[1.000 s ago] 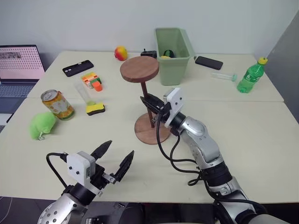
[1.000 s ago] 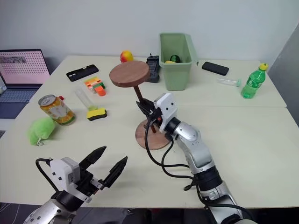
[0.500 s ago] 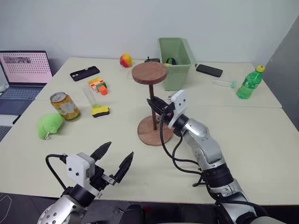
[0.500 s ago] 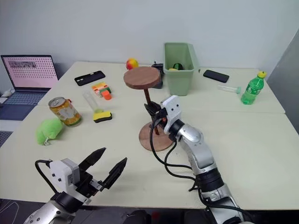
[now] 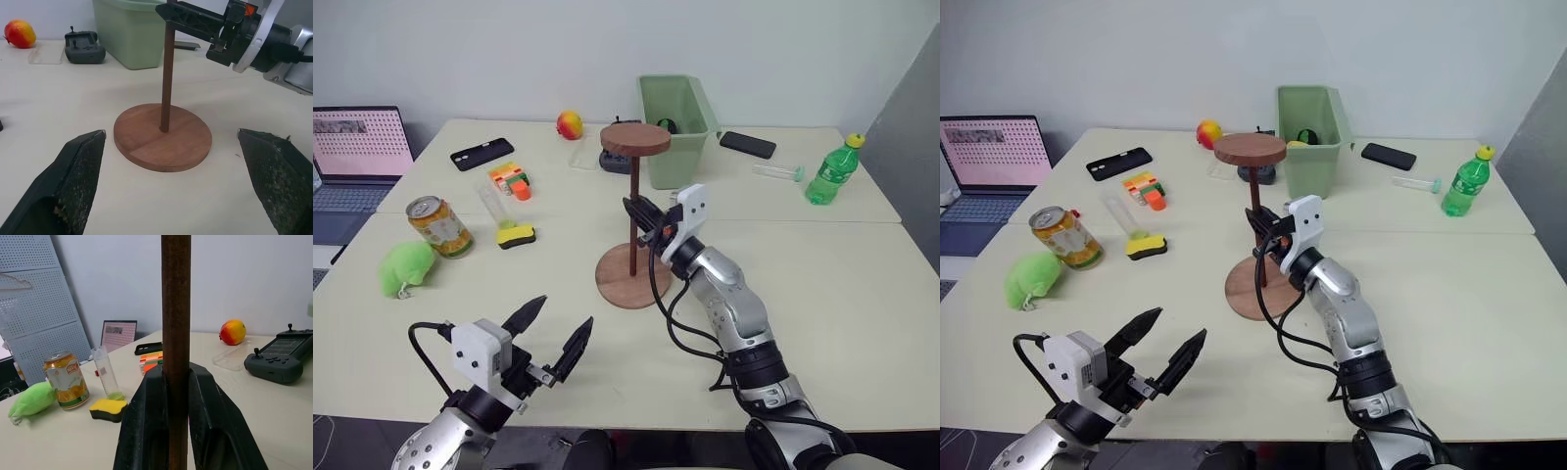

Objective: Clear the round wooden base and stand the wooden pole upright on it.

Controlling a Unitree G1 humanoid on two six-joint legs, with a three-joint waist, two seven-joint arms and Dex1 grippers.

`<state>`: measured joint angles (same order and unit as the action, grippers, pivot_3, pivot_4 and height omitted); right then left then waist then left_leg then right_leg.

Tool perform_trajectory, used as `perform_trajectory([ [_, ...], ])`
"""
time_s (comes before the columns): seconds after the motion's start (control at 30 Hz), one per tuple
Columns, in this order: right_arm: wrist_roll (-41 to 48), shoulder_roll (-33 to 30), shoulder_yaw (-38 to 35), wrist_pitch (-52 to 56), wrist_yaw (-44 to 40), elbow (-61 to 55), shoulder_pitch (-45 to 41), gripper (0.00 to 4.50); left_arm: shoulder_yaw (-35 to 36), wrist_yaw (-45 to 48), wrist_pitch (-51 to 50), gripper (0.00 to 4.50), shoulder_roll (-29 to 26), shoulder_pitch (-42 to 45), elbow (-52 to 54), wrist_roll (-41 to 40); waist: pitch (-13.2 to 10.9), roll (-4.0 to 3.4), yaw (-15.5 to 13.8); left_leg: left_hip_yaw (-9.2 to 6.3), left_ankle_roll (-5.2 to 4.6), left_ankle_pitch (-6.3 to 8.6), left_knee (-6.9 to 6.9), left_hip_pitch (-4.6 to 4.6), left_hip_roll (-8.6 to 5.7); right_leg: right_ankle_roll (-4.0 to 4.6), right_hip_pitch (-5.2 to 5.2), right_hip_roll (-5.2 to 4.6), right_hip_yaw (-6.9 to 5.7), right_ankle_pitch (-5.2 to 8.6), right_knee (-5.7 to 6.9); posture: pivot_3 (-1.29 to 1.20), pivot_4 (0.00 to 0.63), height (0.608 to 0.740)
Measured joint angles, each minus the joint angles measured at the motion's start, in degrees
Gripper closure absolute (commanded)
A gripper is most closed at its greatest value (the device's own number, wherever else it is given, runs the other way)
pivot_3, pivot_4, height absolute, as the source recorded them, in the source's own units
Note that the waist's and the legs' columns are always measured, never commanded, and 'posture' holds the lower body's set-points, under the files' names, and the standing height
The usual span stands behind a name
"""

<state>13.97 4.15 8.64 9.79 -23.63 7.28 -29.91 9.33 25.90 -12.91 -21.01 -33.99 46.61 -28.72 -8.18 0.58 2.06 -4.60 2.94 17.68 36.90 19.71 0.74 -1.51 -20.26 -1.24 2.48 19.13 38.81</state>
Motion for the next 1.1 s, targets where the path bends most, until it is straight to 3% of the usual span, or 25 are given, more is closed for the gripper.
perform_trajectory([
  [0.37,-1.41,-1.47,1.57,-5.59,-1.49,1.35,-0.81,4.30,0.03,0.75,0.01,0.00,-0.04,0.57,-0.20,0.04,-0.34,-0.05,-0.12,-0.02,0.02,-0.01,0.02,0.07,-0.04,0.00,-0.02,-0.02,-0.02,0.00,-0.02,0.00,0.150,0.740],
  [1.1,0.81,-5.33,1.81,1.42,-2.81,-10.06,1.82,4.30,0.12,1.71,0.39,0.00,-0.51,2.14,-1.90,-0.12,-1.33,-0.04,-0.25,-0.03,0.05,-0.02,0.03,0.59,-0.03,-0.01,-0.48,-0.04,-0.04,-0.01,-0.05,0.00,0.150,0.740],
])
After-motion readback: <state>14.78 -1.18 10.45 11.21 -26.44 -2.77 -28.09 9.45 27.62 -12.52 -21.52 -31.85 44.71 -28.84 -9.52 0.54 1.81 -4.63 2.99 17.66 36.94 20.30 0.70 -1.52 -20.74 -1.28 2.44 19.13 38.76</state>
